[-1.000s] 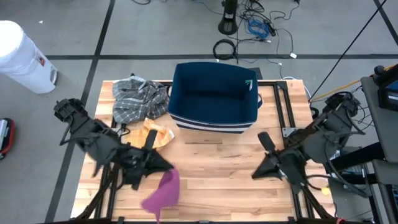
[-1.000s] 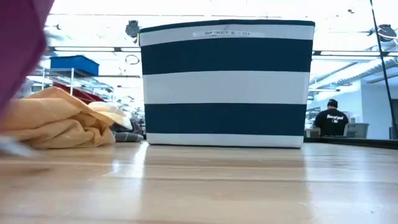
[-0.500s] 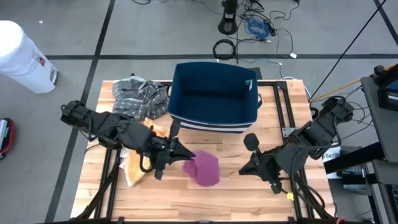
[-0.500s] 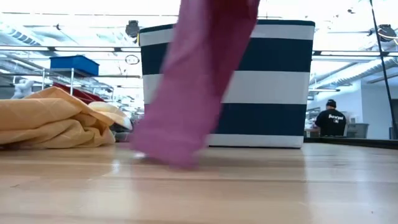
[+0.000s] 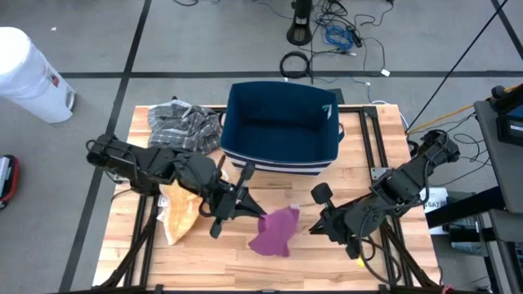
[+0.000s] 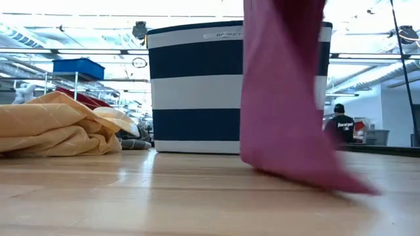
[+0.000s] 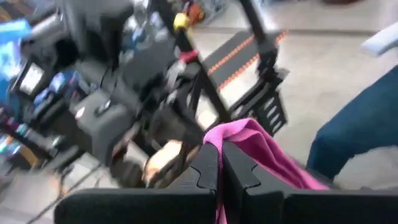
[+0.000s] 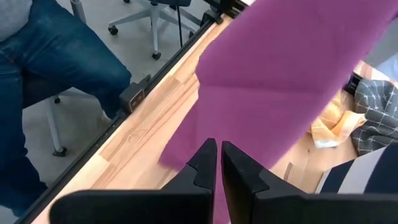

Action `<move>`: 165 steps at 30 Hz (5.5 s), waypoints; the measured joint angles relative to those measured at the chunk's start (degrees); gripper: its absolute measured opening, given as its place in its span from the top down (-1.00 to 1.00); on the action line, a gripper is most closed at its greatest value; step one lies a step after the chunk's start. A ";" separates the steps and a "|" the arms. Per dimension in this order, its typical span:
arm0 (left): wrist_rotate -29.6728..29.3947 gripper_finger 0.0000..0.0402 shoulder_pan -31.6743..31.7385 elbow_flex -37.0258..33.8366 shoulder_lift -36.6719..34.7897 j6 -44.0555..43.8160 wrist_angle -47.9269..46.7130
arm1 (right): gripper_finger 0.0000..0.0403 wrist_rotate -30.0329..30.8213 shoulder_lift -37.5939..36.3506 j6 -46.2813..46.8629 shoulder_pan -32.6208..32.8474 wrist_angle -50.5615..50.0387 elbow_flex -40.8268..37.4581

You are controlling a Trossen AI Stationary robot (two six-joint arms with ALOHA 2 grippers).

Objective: Fold towel
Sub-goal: Fold the purple towel

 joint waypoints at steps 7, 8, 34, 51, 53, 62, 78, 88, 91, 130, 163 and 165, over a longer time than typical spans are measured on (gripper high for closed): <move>7.25 0.99 -1.25 0.00 -0.49 2.83 4.47 | 0.93 0.25 0.02 0.22 -0.01 0.91 -1.56; 7.69 0.99 -1.54 0.00 -0.86 3.46 4.26 | 0.93 0.26 0.02 0.22 -0.01 0.88 -1.73; -4.95 0.99 7.18 0.00 -1.42 -2.69 -7.87 | 0.93 0.36 0.03 1.77 -0.61 0.76 -2.42; -10.60 0.99 11.83 0.00 -1.24 -0.35 6.84 | 0.93 10.99 0.26 13.12 -0.15 14.14 -24.71; -9.47 0.99 11.79 0.00 -1.24 -0.21 7.16 | 0.93 11.29 0.26 15.24 -0.31 15.74 -27.87; -7.10 0.99 11.68 0.00 -1.24 -0.38 5.82 | 0.62 23.82 0.29 18.62 -0.55 27.96 -38.92; -6.89 0.99 10.61 0.00 -1.22 -1.02 5.85 | 0.33 43.58 0.29 1.86 -6.99 64.19 -53.49; -6.90 0.99 10.65 0.00 -1.21 -1.72 5.85 | 0.30 40.77 0.48 -9.19 -8.03 80.97 -55.72; -6.89 0.99 10.63 0.00 -1.20 -1.78 5.83 | 0.30 41.00 0.48 -9.62 -8.02 82.38 -55.74; -5.60 0.99 10.54 0.00 -1.20 -5.31 7.82 | 0.51 54.80 0.78 -27.48 -2.76 98.53 -55.72; -8.78 0.99 2.80 0.04 4.45 -12.00 -1.86 | 1.00 70.01 -21.44 -48.86 16.86 97.55 -55.72; -9.03 0.99 2.11 0.04 6.10 -11.98 -1.46 | 1.00 70.72 -21.44 -47.95 17.54 97.26 -55.71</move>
